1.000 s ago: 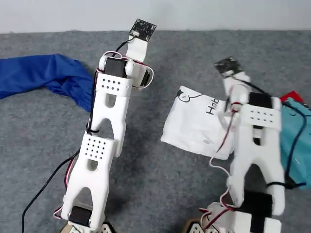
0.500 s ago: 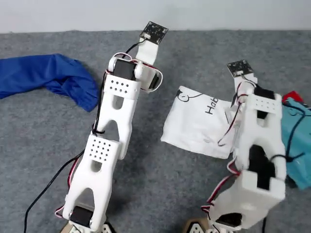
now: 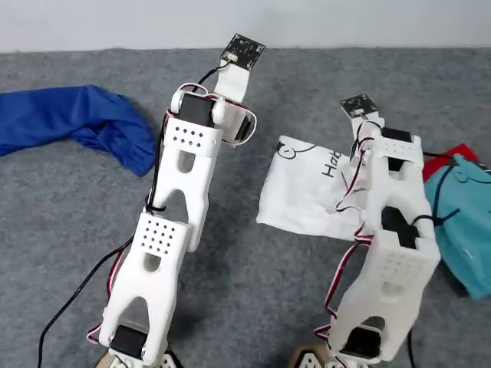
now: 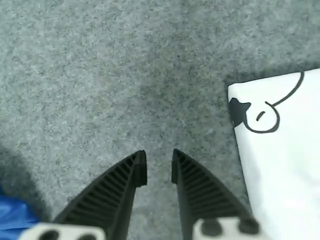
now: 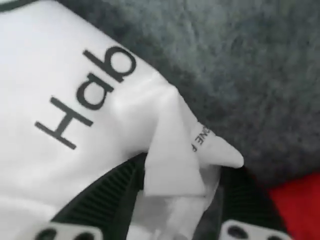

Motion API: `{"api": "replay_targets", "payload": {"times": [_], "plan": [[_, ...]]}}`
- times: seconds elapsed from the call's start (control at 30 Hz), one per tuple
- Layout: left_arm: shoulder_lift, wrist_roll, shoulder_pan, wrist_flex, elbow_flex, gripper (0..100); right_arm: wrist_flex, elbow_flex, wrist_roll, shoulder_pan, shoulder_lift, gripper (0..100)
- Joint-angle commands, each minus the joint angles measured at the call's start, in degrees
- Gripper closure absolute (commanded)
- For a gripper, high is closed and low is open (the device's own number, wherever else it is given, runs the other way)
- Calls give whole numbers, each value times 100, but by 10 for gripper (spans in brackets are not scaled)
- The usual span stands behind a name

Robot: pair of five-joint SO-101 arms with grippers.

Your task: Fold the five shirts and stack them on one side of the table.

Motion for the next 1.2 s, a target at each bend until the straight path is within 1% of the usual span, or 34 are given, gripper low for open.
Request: {"api": "replay_targets", "payload": {"times": [0.0, 0.1, 0.17, 0.23, 0.37, 0.43, 0.57, 0.8, 0.9, 1.03, 1.17], "plan": [[-70, -70, 35, 123, -365, 910, 48, -158, -9, -66, 224, 832], [-70, -70, 35, 123, -365, 910, 48, -158, -26, -66, 224, 997], [-70, -70, 35, 123, -356, 910, 180, -176, -18, -40, 207, 963], [-70, -70, 35, 123, -356, 910, 347, -229, -18, -48, 180, 991], [-70, -70, 35, 123, -356, 910, 725, -387, -62, -75, -92, 990], [-62, -70, 35, 123, -356, 910, 989, -510, -281, -84, -356, 989], [-62, -70, 35, 123, -356, 910, 1578, -791, -615, -92, -1033, 989], [-62, -70, 70, 123, -356, 910, 2571, -844, -615, -365, -2624, 989], [-62, -70, 70, 123, -356, 910, 2738, -844, -615, -347, -3301, 989], [-62, -70, 79, 123, -356, 910, 2703, -844, -607, -22, -3890, 989], [-62, -62, 79, 123, -356, 910, 2563, -835, -607, 585, -4013, 989]]}}
